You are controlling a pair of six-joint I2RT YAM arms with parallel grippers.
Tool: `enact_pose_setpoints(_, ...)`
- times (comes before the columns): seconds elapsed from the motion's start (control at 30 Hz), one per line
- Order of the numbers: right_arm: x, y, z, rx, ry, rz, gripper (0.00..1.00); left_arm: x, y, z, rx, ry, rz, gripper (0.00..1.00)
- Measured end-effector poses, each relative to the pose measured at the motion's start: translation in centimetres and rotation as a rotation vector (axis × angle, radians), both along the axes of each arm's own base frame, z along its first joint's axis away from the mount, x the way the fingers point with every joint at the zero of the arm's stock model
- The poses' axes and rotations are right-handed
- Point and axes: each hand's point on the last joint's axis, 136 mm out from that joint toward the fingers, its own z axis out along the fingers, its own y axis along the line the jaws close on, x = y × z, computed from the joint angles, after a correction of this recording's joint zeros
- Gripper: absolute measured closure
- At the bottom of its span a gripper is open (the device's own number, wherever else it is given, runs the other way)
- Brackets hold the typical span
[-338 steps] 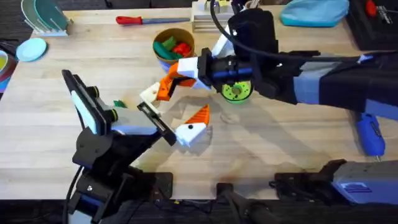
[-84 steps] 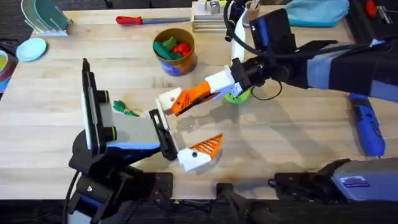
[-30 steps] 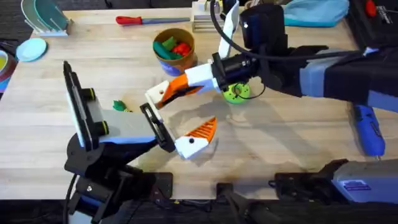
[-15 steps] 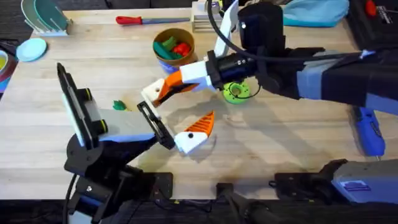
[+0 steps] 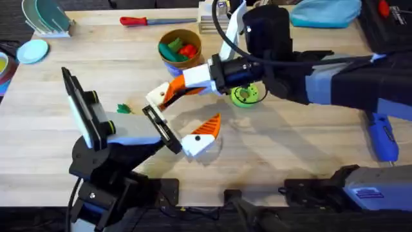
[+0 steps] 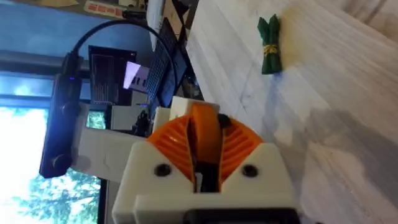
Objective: Pick up the gripper from the table and insert it into the empty holder that is missing its gripper. Then pick up a screw, insert it into the mounting hole, and use the screwdriver to tighten it. Finally, clean up the table by picking up the vegetable and placing it into the bucket.
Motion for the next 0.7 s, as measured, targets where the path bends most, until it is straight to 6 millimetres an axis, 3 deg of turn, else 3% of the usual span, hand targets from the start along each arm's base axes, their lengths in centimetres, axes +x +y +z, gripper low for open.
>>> enact_pose_setpoints(0.7, -0.14, 0.04, -0.10, -0.003, 0.004, 0.003, 0.575, -0.12, -0.13, -0.09, 0.009, -0.005, -0.008, 0.009)
